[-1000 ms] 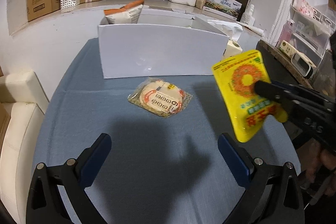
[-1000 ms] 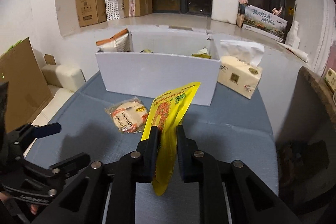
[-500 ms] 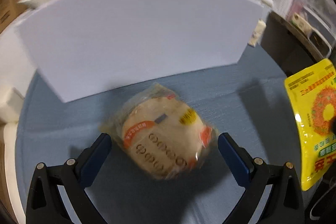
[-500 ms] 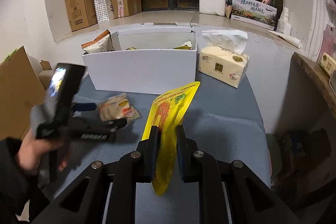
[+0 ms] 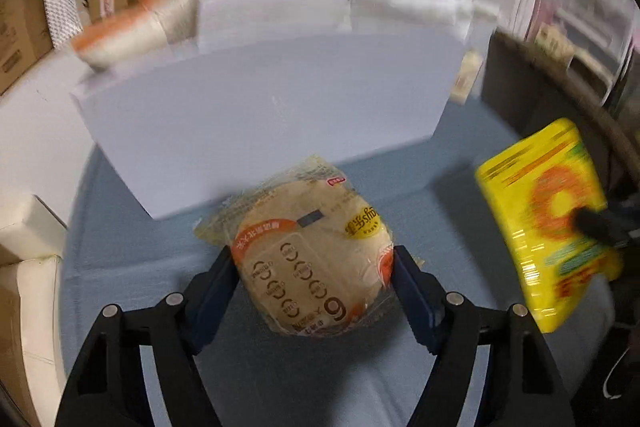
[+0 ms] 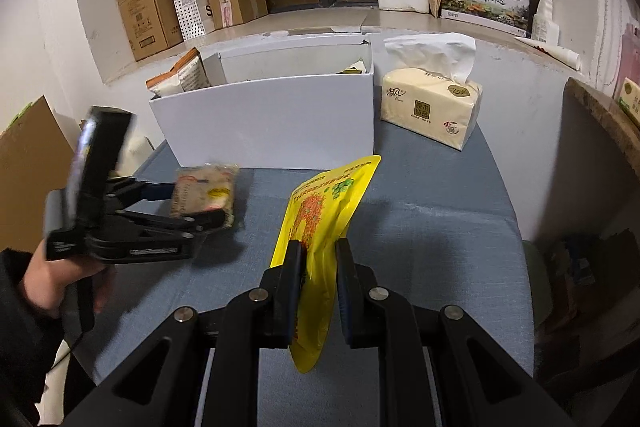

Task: Organize snacks
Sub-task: 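Grasp the flatbread pack with the left gripper, then drop the flatbread pack into the box with left gripper while right drops the yellow bag in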

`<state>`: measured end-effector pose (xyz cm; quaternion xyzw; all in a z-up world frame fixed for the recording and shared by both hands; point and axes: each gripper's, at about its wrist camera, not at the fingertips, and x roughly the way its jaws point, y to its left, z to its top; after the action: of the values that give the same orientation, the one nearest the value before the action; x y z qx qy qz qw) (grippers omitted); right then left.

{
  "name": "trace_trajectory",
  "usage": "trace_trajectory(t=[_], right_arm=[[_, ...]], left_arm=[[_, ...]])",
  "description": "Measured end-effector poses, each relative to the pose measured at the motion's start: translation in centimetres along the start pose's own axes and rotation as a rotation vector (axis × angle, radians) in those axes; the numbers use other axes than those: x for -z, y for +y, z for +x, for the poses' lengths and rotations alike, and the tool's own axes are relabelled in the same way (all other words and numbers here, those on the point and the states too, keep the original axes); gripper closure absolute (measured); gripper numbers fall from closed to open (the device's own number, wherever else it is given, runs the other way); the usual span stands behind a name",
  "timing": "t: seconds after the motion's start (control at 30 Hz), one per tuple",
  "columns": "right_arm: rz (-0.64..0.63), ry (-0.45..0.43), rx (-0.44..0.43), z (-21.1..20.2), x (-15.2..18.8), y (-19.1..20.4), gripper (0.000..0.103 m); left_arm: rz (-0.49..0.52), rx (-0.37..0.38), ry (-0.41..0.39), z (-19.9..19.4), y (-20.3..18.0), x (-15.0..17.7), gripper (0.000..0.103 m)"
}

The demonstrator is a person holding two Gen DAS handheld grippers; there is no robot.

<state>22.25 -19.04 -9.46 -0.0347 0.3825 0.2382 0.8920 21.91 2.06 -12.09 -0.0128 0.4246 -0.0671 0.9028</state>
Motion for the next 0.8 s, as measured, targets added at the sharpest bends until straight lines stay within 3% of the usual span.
trace_trajectory(t=[0.17, 0.37, 0.53, 0.8], right_arm=[[0.023, -0.081, -0.019, -1.6, -1.7, -0.3, 0.086], [0.02, -0.177, -0.039, -3.7, -7.4, -0.5, 0.086], [0.014, -0.244, -0.073, -3.1, -13.2, -0.4, 0.086], [-0.05, -0.194, -0.022, 2.9, -19.7, 0.8, 0.086]], left_arm=[[0.002, 0.032, -0.153, -6.6, -0.8, -2.3, 0.023], [-0.02, 0.023, -0.261, -10.0, -0.3, -7.4, 0.023], [-0.033, 0.023, -0.29, -9.2, 0.8, -11.8, 0.023], [-0.039, -0.029, -0.276, -3.6, 2.5, -16.1, 0.023]])
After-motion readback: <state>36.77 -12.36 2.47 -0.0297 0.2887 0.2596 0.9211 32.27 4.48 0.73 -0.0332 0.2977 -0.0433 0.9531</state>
